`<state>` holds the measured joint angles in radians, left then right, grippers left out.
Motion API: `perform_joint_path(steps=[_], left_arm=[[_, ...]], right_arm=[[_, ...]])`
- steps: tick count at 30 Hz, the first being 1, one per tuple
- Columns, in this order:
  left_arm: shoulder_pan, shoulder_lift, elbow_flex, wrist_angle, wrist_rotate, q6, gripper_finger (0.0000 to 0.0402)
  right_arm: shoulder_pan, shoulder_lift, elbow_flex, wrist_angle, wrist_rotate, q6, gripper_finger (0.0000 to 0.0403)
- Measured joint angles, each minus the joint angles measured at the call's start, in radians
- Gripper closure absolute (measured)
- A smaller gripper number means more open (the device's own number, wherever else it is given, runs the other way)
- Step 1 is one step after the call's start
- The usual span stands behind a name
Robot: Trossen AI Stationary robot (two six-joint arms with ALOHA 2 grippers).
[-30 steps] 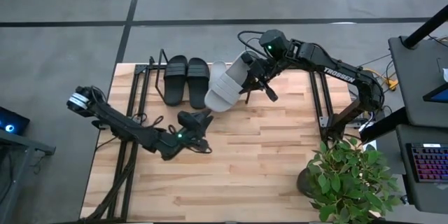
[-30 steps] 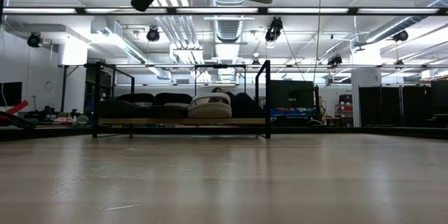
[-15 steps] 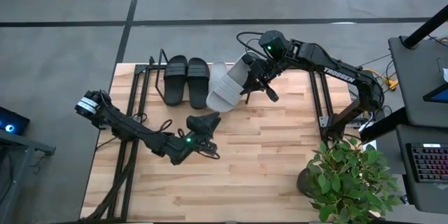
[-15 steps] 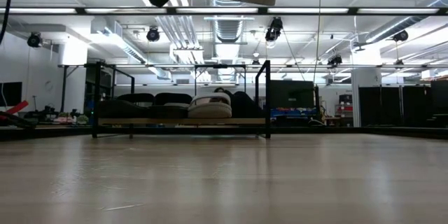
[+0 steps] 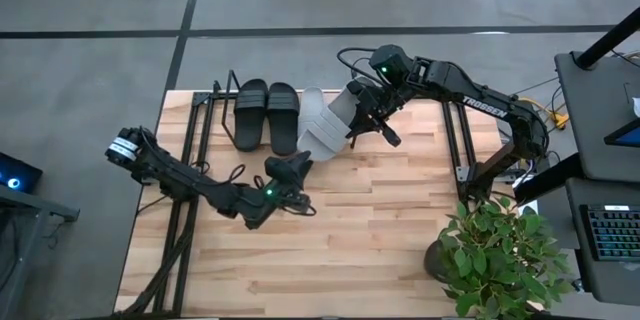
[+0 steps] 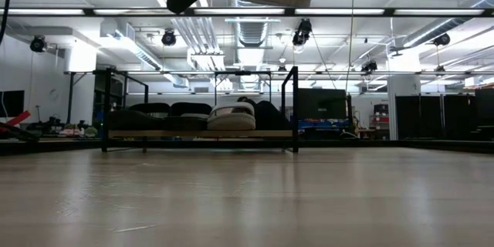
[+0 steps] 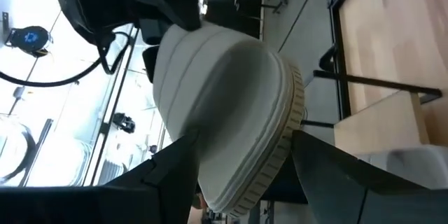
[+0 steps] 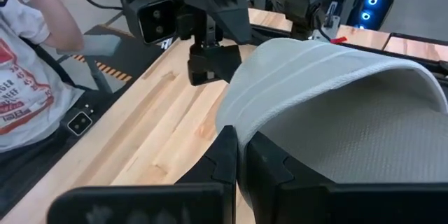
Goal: Pick and place slides into the shelf
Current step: Put the gray slide on the shelf
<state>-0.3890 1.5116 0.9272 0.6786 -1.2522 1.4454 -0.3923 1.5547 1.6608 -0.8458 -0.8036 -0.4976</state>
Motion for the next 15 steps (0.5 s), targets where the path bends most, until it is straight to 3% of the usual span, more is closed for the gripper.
perform_joint_path(steps=[15], left_arm=[[0.033,0.006,-0.001,-0.051,-0.013,-0.052,0.0192]], right_arm=[[0.027,0.001,0.046,-0.012,-0.013,0.036,0.0394]])
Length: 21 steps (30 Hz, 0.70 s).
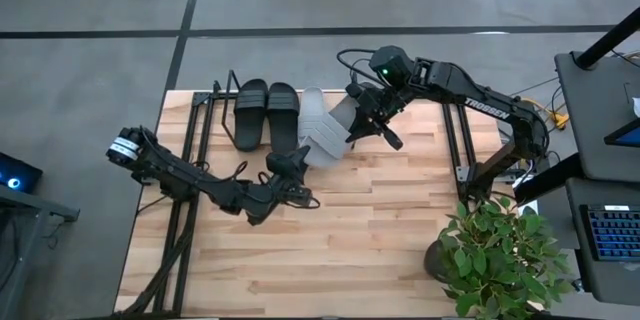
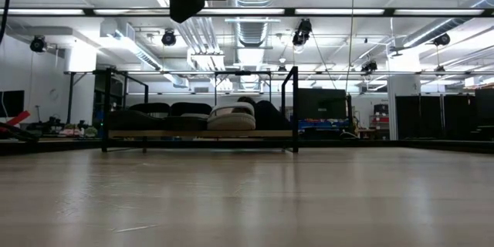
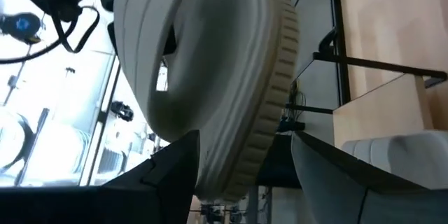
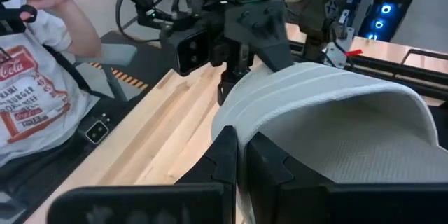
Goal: Pick and place slides into the shelf
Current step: Put the gray slide on the shelf
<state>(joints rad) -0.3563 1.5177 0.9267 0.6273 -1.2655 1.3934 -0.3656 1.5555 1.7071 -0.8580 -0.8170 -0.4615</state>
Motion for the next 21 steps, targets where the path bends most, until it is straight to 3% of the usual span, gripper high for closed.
perform_joint_path(steps=[5,11,21], left_arm=[[0.017,0.0,0.004,0.002,0.0,-0.034,0.0228],[0.017,0.001,0.004,-0.012,0.009,-0.022,0.0371],[0.017,0.001,0.004,-0.008,0.002,-0.027,0.0379]], right_arm=[[0.005,0.0,-0.004,0.0,0.008,-0.002,0.0394],[0.006,0.0,0.001,0.0,0.008,-0.008,0.0394],[0.006,-0.003,0.007,0.01,0.041,-0.036,0.0389]])
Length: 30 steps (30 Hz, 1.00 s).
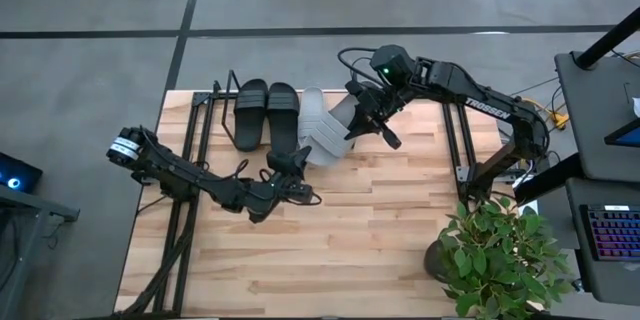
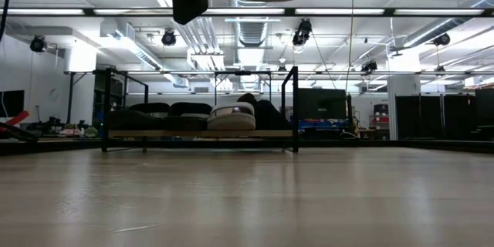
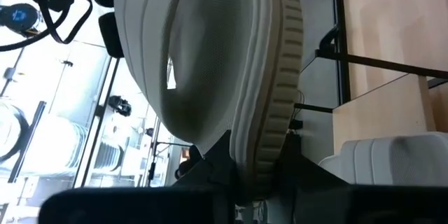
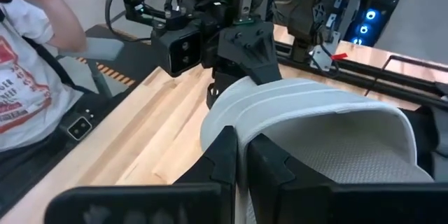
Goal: Pick and place slides into the shelf
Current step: Put the gray slide on the shelf
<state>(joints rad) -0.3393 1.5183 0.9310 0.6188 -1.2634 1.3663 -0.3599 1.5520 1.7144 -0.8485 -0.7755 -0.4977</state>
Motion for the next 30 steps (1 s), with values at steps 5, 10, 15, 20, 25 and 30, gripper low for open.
perform_joint_path(steps=[5,10,15,20,25,30], left_arm=[[0.0,-0.012,0.0,0.001,-0.004,-0.021,0.038],[0.001,-0.024,-0.003,0.002,-0.01,-0.026,0.038],[0.003,-0.028,-0.005,0.001,-0.031,-0.031,0.038],[0.003,-0.028,-0.006,-0.004,-0.014,-0.03,0.038],[0.012,-0.028,-0.006,-0.001,-0.021,-0.029,0.038],[0.026,-0.028,-0.006,0.0,-0.024,-0.04,0.038]], right_arm=[[0.001,-0.009,0.0,0.028,0.037,-0.013,0.0379],[0.001,-0.022,0.001,0.075,0.098,0.005,0.0356],[0.002,-0.041,0.005,0.107,0.279,0.04,0.0311],[-0.001,-0.043,0.037,0.103,0.478,0.056,0.0256],[0.018,-0.042,0.071,0.093,0.63,0.052,0.0219],[0.07,-0.042,0.099,0.083,0.758,0.003,0.0212]])
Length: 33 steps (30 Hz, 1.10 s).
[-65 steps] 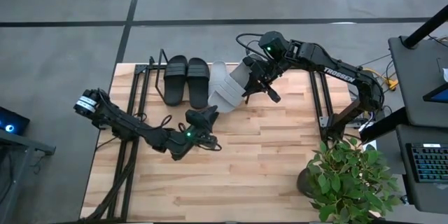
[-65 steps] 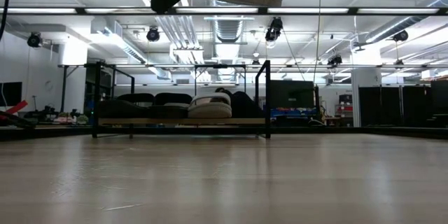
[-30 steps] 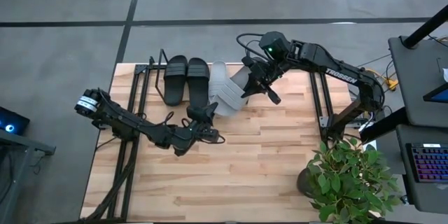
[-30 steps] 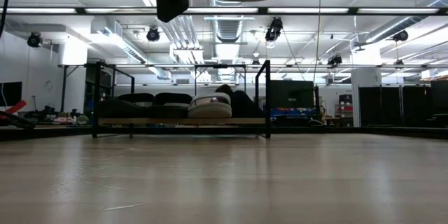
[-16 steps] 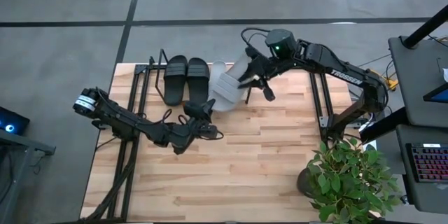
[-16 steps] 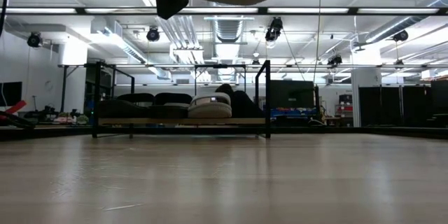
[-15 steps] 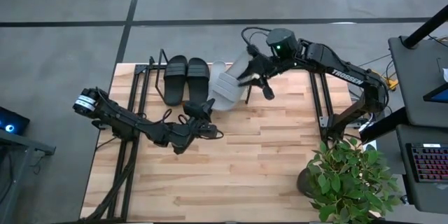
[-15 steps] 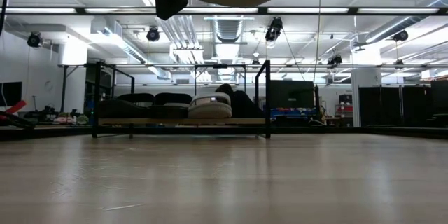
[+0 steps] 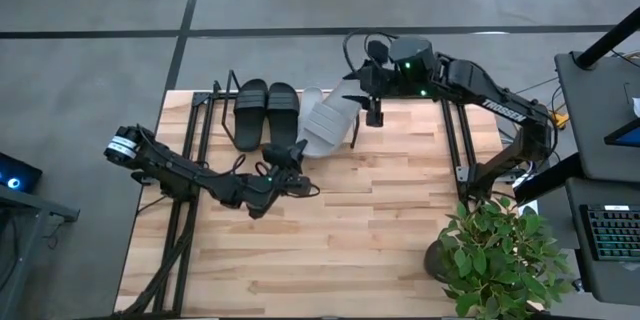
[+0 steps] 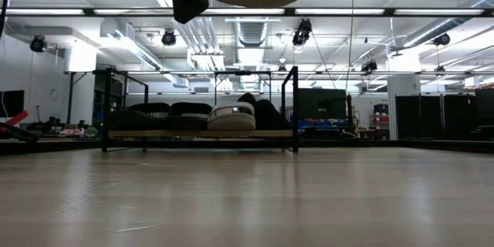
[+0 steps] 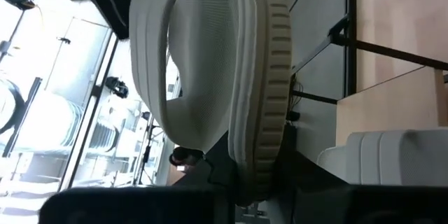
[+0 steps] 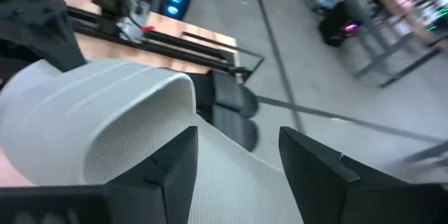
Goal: Pick and place slides into the shelf
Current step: Put the gray slide on the shelf
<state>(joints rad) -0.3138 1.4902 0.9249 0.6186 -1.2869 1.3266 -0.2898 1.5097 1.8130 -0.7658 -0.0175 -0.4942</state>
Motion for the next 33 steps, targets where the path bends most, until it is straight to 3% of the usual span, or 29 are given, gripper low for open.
perform_joint_path(steps=[3,10,17,21,27,33], left_arm=[[0.014,0.0,0.0,0.0,-0.005,-0.01,0.038],[0.038,0.0,-0.006,0.002,-0.01,-0.013,0.038],[0.039,-0.04,-0.045,0.002,-0.012,-0.02,0.038],[0.039,-0.073,-0.067,0.001,-0.016,-0.043,0.038],[0.039,-0.088,-0.072,0.002,-0.018,-0.065,0.038],[0.039,-0.087,-0.072,0.001,-0.016,-0.064,0.0381]], right_arm=[[0.057,0.0,0.013,-0.001,0.092,-0.046,0.0217],[0.246,-0.019,0.017,-0.062,0.146,-0.052,0.0227],[0.504,-0.021,0.009,-0.093,0.479,-0.065,0.0236],[0.618,-0.015,-0.035,-0.078,0.606,-0.075,0.0242],[0.686,-0.015,-0.159,0.021,0.68,-0.055,0.0253],[0.723,-0.014,-0.302,0.246,0.898,-0.229,0.0264]])
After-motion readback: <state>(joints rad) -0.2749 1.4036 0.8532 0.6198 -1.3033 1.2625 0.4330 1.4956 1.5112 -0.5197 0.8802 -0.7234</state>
